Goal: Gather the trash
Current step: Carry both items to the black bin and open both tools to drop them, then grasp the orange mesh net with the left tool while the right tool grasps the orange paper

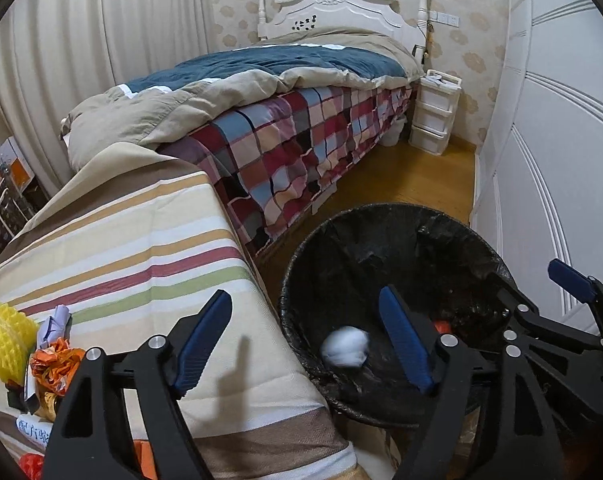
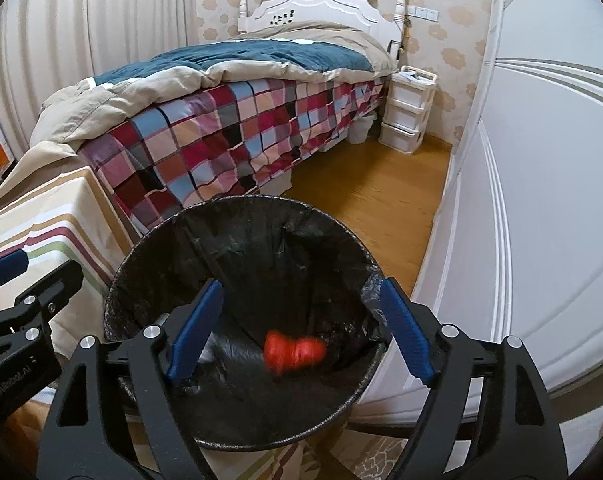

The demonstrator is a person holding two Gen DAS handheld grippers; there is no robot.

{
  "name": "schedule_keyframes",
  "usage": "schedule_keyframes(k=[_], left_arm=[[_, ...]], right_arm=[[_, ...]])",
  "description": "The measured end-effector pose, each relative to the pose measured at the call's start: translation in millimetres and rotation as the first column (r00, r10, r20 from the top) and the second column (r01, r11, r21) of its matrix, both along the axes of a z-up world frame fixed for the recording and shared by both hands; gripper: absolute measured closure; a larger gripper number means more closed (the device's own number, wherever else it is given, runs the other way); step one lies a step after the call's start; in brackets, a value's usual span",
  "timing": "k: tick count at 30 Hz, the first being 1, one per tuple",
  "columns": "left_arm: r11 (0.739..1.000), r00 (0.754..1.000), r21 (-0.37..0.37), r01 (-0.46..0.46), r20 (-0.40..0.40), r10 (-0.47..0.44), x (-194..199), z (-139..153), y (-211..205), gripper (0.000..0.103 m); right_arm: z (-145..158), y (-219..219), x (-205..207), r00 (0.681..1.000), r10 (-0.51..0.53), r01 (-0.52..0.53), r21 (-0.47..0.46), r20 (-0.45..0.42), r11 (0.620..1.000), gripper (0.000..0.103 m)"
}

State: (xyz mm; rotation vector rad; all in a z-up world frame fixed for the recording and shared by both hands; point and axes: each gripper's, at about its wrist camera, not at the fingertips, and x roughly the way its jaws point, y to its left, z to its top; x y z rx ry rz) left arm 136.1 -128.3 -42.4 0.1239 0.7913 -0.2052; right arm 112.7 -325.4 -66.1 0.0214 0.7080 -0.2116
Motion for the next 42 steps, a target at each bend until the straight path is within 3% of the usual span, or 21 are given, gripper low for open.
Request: schedule_keyframes(k=[10, 26, 42], left_arm=[[0.999, 0.999, -0.004, -0.040, 0.017, 0.040, -18, 11, 18, 0.020], [0.993, 0.992, -0.003, -0.117, 0.035, 0.117, -93, 23, 81, 0.020], [0.962, 0.959, 0.003, -0.273, 0.083, 0.272, -142, 29, 157, 0.020]], right_arm=[[12, 4, -27, 1.000, -0.011, 0.011, 0.013, 0.027, 1.000, 0.021], [23, 48, -97, 0.997, 0.050, -0.053, 0.049, 0.057, 0.997, 0.020], [22, 107, -139, 0.982, 0.179, -0.182, 0.046, 0.059, 0.982, 0.020]])
